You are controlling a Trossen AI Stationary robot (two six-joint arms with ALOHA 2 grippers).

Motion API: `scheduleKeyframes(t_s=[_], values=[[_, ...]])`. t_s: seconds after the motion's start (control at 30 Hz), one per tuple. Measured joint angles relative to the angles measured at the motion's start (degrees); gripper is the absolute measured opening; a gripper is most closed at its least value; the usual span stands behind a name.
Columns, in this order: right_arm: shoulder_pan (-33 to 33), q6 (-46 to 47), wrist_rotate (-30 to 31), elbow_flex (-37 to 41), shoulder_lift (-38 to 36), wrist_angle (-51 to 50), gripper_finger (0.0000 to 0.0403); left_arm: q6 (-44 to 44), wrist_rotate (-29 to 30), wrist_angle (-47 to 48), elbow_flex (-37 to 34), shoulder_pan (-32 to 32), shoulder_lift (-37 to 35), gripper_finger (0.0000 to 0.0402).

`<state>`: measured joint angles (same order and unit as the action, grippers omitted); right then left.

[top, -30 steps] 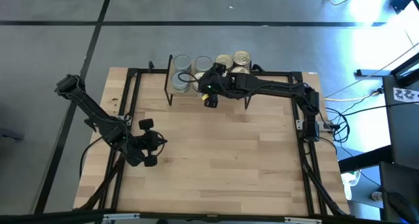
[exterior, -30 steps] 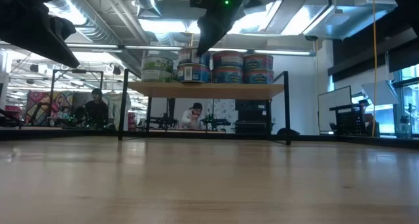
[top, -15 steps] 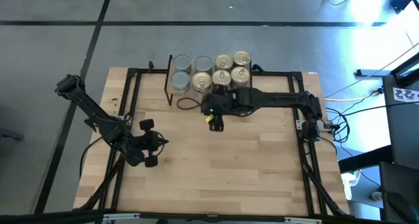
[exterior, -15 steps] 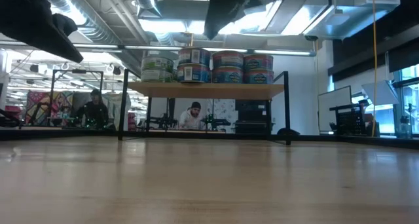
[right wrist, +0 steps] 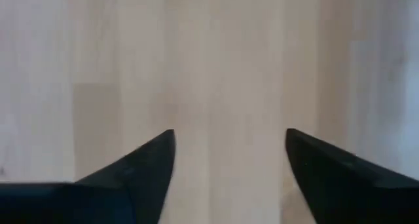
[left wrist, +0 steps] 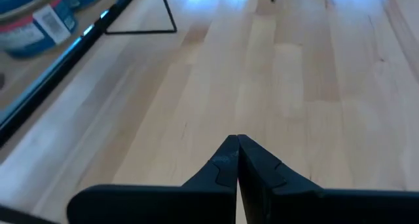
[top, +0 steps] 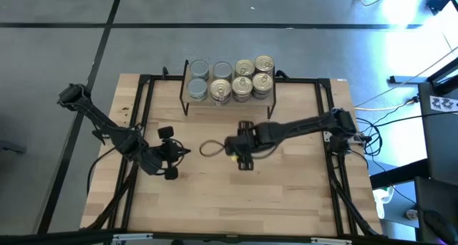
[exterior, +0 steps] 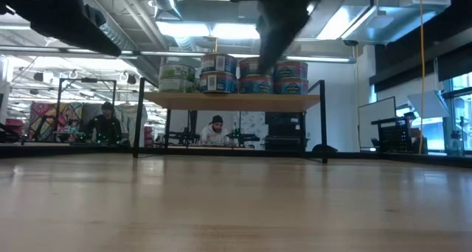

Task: Stack canned seafood by type on shelf
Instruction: Return to Home Position

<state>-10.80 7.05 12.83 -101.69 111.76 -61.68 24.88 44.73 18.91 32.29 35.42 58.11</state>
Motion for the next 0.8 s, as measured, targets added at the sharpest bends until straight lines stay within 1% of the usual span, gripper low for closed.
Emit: scheduleKeyframes(t_s=[0.13,0.2,0.3,0.4,0.5,0.63,0.8], values=[[-2.10,1.88,-0.34,9.10,-4.07,4.42,0.0204,-3.17,-0.21,-6.76,-2.96,-0.40,-0.02,0.0001],[-3.00,3.33,-0.35,15.32,-7.70,8.58,0.0161,-4.08,-1.90,-9.89,-5.55,-0.77,-0.31,0.0001],[-4.54,5.94,-0.39,26.01,-14.71,16.53,0.0105,-4.03,-3.45,-14.09,-9.07,-1.38,-1.76,0.0001],[-5.62,8.04,-0.44,36.55,-23.21,24.76,0.0063,-4.03,-4.47,-17.15,-12.20,-2.25,-4.10,0.0000],[-6.59,8.61,-0.45,46.85,-31.73,33.67,0.0035,-4.27,-5.26,-19.84,-14.83,-2.98,-6.95,0.0000],[-7.35,8.58,-0.47,59.02,-42.96,43.99,0.0010,-5.83,-5.50,-23.03,-18.05,-3.30,-10.80,0.0000],[-7.20,4.57,-2.11,71.72,-55.61,57.45,0.0006,-5.92,-5.58,-22.94,-20.39,-3.28,-14.50,0.0000]])
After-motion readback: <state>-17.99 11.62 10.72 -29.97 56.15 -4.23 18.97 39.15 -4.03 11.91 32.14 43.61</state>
